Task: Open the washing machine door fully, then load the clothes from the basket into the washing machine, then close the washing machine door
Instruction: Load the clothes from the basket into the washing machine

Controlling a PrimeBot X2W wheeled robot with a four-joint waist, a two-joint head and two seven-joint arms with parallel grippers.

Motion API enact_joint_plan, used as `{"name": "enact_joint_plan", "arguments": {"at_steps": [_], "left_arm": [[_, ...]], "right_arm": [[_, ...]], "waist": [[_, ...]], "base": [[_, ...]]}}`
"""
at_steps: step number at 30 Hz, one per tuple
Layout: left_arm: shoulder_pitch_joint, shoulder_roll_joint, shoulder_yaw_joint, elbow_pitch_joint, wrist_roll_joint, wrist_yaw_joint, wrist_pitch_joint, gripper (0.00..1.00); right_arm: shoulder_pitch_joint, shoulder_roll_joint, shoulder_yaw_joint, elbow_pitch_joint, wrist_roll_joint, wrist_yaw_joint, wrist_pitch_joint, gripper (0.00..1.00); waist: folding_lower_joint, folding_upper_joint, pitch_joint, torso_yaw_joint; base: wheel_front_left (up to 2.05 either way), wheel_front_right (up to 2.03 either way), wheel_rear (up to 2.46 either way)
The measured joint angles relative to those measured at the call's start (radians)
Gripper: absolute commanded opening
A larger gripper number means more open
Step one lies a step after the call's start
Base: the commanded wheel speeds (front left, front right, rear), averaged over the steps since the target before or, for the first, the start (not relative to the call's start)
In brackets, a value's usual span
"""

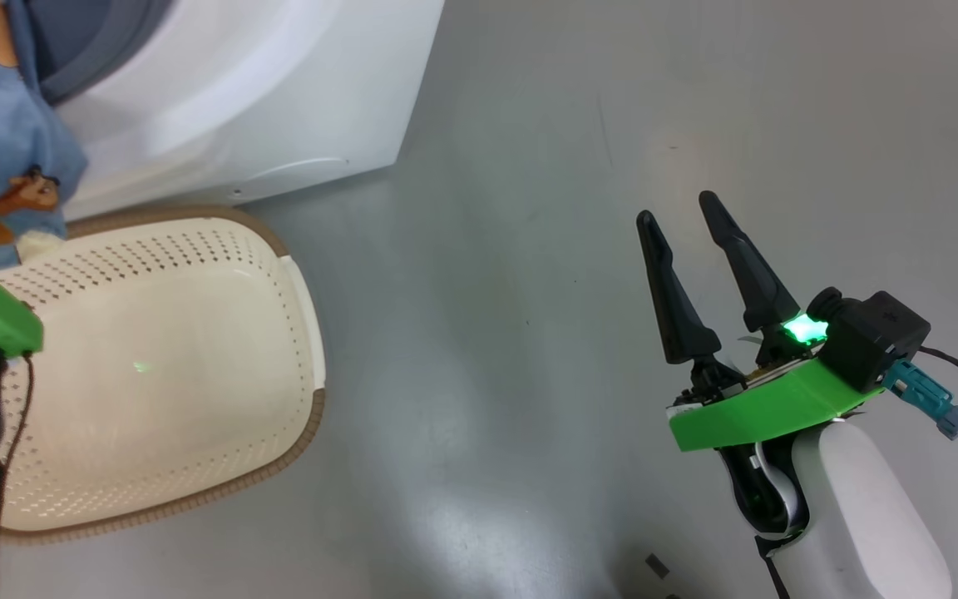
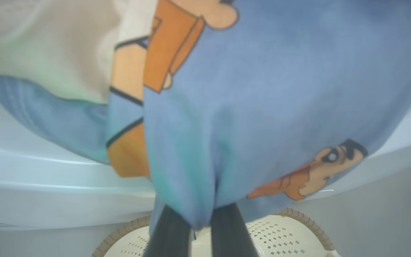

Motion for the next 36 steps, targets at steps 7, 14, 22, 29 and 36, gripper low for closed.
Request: {"name": "enact_joint_plan", "arguments": {"at_steps": [7,14,22,29,36], "left_arm": [[0.099,-0.011,0.027,-0.177,0.001,0.000,0.000,0.00],[0.199,-0.012,0.047,-0.391,0.017,0.000,-0.001,0.00],[0.205,-0.009,0.074,-0.526,0.018,0.000,0.017,0.00],[0.001,0.026,0.059,-0.458,0.032,0.001,0.076,0.00],[-0.228,0.074,0.053,-0.263,0.037,0.001,0.142,0.00]], "right_arm": [[0.001,0.000,-0.005,0.004,0.000,0.000,0.000,1.00],[0.002,0.000,-0.005,0.005,0.001,0.000,0.000,1.00],[0.014,0.000,-0.005,0.005,0.005,0.000,0.000,1.00],[0.013,0.000,0.010,0.002,0.012,0.000,0.000,1.00],[0.012,0.001,0.011,-0.016,0.019,0.000,0.000,1.00]], "waist": [[0.0000,0.0000,-0.023,0.016],[0.0000,0.0000,-0.043,0.024],[0.0000,0.0000,-0.052,0.017],[0.0000,0.0000,-0.021,-0.012],[0.0000,0.0000,0.031,-0.056]], "base": [[0.00,0.00,0.00],[0.00,0.00,0.00],[0.00,0.00,0.00],[0.00,0.00,0.00],[0.00,0.00,0.00]]}}
